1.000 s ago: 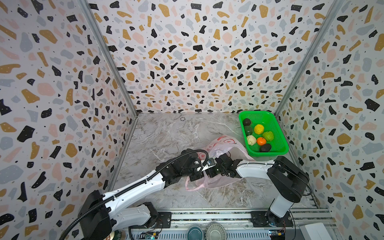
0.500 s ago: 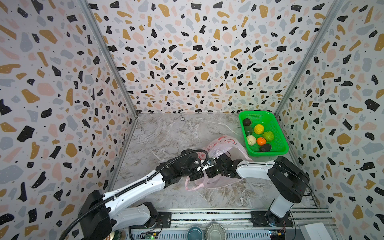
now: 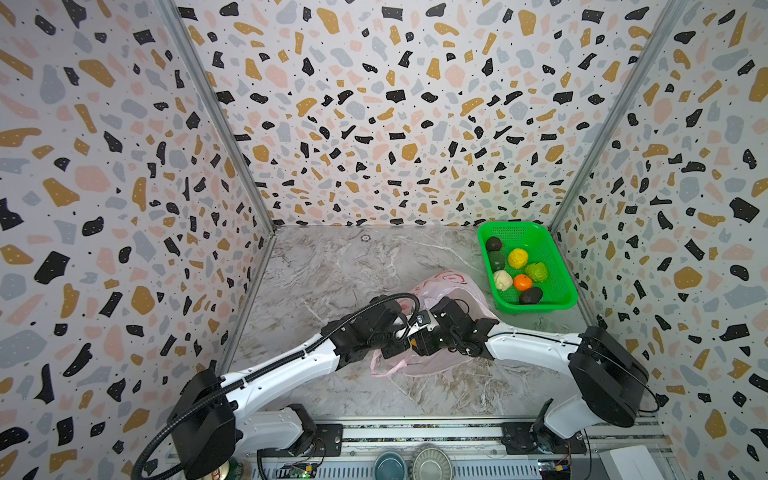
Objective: Untie the knot of the plastic bag and take out the fruit
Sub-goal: 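Lift the yellow lemon out of the bag toward the green basket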
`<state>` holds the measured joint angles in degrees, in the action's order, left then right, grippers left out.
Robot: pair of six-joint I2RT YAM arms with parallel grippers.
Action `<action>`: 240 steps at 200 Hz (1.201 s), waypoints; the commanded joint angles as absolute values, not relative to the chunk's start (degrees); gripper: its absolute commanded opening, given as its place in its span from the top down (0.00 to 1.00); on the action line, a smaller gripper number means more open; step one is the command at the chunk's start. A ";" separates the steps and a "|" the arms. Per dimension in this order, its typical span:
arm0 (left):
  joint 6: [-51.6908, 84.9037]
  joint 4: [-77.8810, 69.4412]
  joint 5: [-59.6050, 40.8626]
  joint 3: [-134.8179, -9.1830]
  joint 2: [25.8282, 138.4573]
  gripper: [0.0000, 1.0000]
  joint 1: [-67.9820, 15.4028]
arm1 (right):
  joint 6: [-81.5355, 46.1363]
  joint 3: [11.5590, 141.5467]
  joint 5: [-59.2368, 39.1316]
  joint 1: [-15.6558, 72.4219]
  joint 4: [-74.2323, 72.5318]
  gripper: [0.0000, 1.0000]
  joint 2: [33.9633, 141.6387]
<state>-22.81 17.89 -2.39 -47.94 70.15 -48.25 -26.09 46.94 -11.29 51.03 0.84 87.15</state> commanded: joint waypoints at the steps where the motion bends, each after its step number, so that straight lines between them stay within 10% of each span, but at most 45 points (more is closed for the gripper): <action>1: -21.30 16.96 -1.43 -49.92 70.23 1.00 -47.37 | -26.98 46.17 -10.15 51.81 6.53 0.59 83.32; 172: -18.36 15.16 4.22 -50.80 71.18 1.00 -43.73 | -26.30 67.40 -8.71 52.97 37.61 0.58 65.33; 240: -16.92 16.03 5.80 -52.33 73.06 1.00 -43.53 | -22.14 82.02 -12.18 37.22 42.97 0.58 64.36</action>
